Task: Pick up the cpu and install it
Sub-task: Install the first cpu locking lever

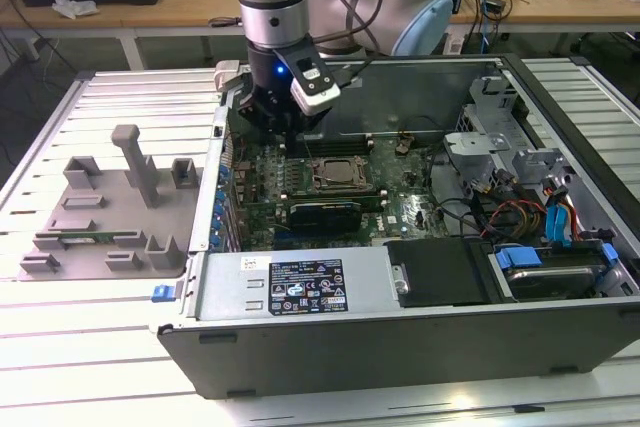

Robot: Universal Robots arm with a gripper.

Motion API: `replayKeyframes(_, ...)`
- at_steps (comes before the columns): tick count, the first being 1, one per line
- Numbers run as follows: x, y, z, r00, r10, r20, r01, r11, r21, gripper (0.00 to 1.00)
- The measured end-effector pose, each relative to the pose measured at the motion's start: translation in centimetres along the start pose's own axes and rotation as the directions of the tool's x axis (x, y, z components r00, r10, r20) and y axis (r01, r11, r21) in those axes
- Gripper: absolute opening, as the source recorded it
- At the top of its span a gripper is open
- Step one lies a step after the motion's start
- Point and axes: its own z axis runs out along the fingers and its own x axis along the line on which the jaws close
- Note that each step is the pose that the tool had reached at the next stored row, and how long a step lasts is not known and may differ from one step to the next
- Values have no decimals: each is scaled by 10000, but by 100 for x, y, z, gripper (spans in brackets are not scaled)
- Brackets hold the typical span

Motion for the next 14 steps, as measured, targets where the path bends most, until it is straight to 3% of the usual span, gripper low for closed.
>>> replayKeyframes(3, -2, 0, -17, 10000, 13, 58, -11, 9996, -280, 11)
replayKeyframes(4, -1, 0, -17, 10000, 27, 78, -23, 9986, -521, 11)
replayKeyframes(5, -1, 0, -17, 10000, 38, 87, -31, 9976, -690, 11)
replayKeyframes(6, 0, 0, -17, 10000, 42, 90, -35, 9968, -795, 11)
replayKeyframes(8, 2, 0, -17, 9999, 48, 92, -40, 9960, -894, 11)
replayKeyframes(12, 2, 0, -17, 9999, 49, 91, -41, 9959, -899, 11)
replayKeyframes(13, 0, 0, -16, 10000, 49, 25, -46, 9958, -909, 11)
replayKeyframes(14, -3, -1, -15, 9999, 53, -123, -64, 9956, -936, 11)
